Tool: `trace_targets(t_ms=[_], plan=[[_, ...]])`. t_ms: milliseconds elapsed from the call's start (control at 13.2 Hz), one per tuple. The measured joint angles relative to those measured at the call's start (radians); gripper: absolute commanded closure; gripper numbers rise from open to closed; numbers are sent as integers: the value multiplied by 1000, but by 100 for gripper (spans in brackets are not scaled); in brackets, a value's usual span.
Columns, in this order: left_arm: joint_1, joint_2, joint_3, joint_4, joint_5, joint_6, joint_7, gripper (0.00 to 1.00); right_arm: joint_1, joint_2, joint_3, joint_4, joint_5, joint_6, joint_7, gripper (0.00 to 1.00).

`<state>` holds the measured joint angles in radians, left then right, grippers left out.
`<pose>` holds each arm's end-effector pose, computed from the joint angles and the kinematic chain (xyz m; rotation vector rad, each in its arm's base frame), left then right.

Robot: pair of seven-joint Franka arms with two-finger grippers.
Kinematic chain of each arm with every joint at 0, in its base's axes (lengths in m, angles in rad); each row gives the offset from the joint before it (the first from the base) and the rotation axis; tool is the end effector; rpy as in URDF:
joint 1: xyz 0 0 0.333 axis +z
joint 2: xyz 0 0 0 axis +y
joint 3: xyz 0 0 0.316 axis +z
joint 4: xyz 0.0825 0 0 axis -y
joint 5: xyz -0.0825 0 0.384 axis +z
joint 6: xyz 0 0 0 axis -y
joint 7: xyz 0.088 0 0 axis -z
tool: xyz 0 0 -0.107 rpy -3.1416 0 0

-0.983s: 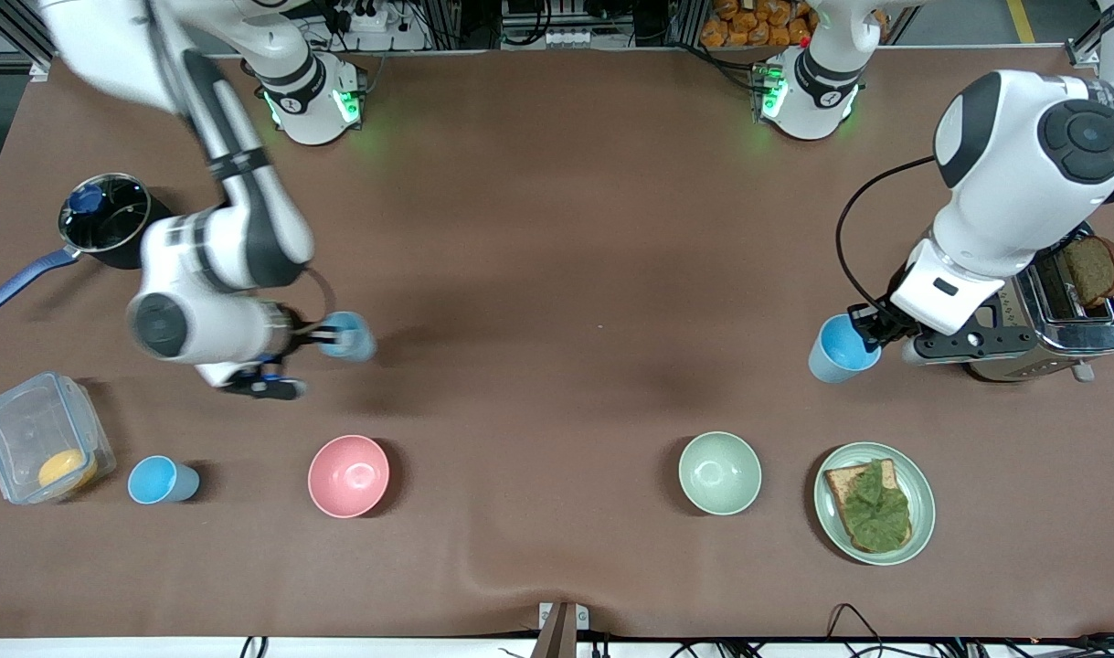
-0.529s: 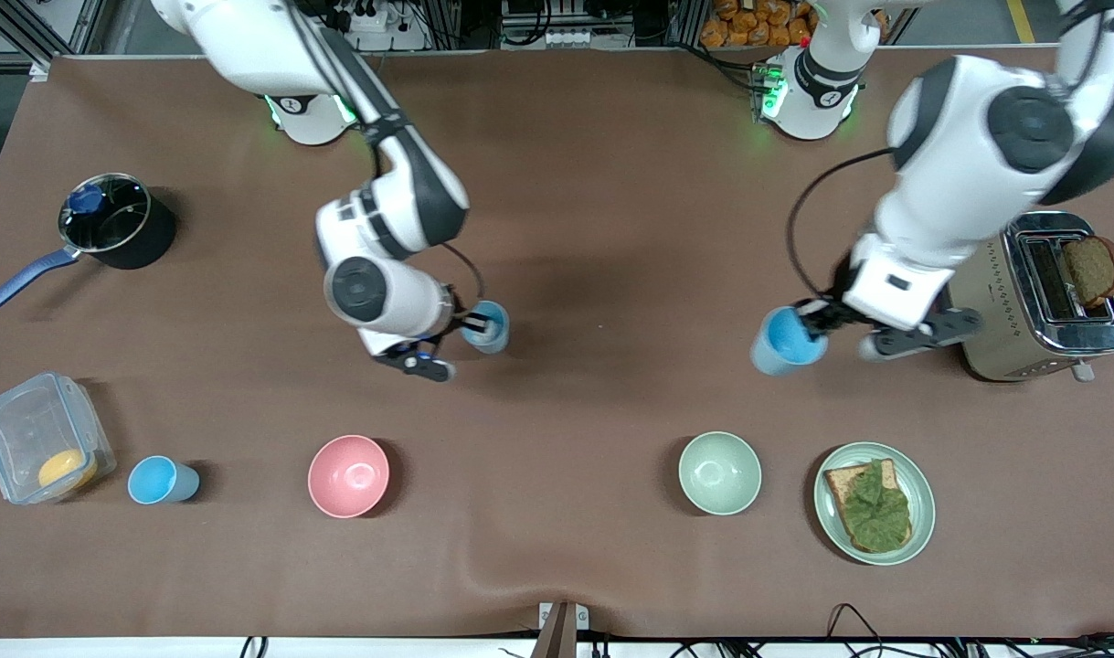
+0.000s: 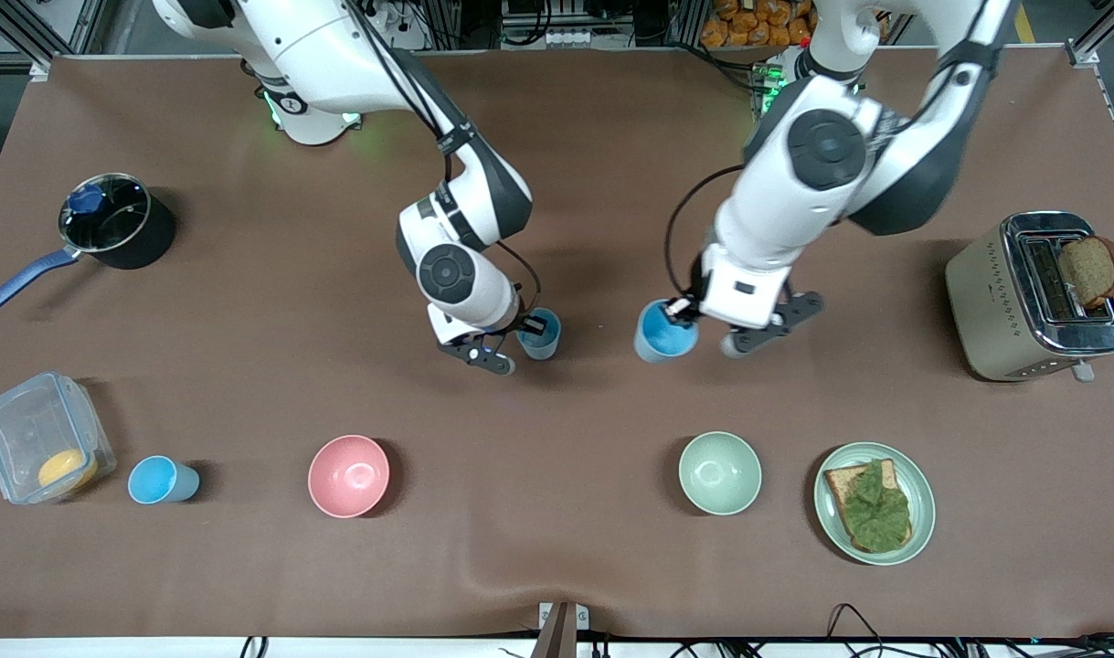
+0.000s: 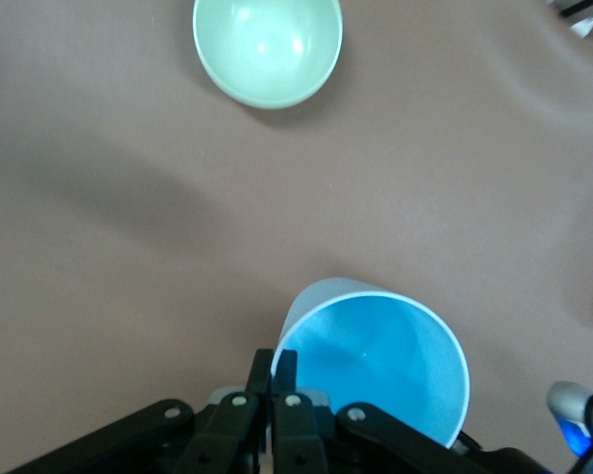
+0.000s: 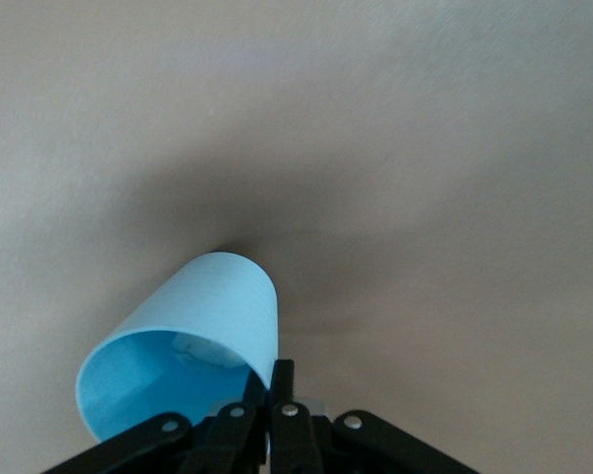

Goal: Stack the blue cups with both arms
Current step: 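Carry both blue cups toward each other at the table middle, then lower the right gripper's cup into the left gripper's cup, open the right gripper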

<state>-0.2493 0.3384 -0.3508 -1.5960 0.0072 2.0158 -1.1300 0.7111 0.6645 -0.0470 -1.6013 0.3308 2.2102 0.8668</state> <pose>0.5638 -0.3532 0.4567 2.8819 0.8152 -0.0229 0.5346 0.4374 0.2381 -2.9380 0.5940 0.2975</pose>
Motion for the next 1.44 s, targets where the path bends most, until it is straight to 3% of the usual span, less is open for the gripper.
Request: trace_targets(t_ms=[76,151,529,832,1134,1437], plan=[[-14,17,0,5,0,2,-39,100,5,2,-1,5,0,1,6,38],[-30,36,0,16,0,3,-64,100,6,4,-2,8,0,1,7,0],[-89,91,5,43,1,19,-123,100,5,10,-17,66,-1,-24,7,0],[-113,105,6,47,1,32,-141,100,-31,-1,-53,174,-1,-203,-25,0],[-176,153,7,47,42,92,-230,100,-155,-76,-65,213,-10,-352,-171,0],[-235,231,8,48,133,137,-313,100,-252,-144,-66,213,-153,-479,-216,0]])
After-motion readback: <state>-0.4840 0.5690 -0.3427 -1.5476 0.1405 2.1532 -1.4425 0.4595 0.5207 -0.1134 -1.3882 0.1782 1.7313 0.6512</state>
